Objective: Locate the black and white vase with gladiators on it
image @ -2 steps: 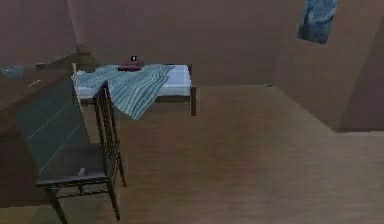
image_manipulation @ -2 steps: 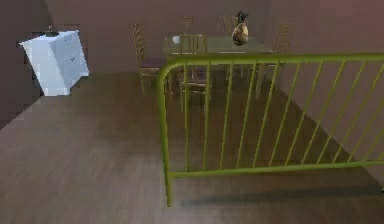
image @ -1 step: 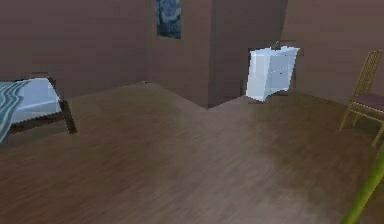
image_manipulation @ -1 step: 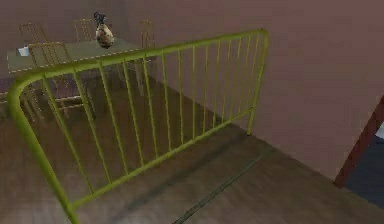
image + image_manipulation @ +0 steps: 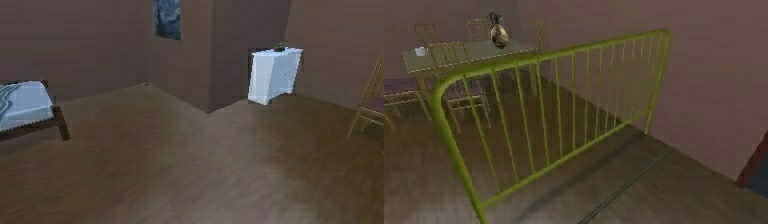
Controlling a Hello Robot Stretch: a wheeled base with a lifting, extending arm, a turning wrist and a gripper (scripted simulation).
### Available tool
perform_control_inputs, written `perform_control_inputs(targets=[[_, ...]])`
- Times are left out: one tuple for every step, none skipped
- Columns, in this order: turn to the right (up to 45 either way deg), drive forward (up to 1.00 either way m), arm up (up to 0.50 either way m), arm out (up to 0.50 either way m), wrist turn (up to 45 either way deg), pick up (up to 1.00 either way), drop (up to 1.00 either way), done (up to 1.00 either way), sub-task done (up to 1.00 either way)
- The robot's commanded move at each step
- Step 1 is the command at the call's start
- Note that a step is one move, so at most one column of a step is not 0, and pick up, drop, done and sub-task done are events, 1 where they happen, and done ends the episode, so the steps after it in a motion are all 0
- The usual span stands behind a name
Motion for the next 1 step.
perform_control_inputs(targets=[[18.0,0.0,0.0,0.0,0.0,0.0,0.0,0.0,0.0]])
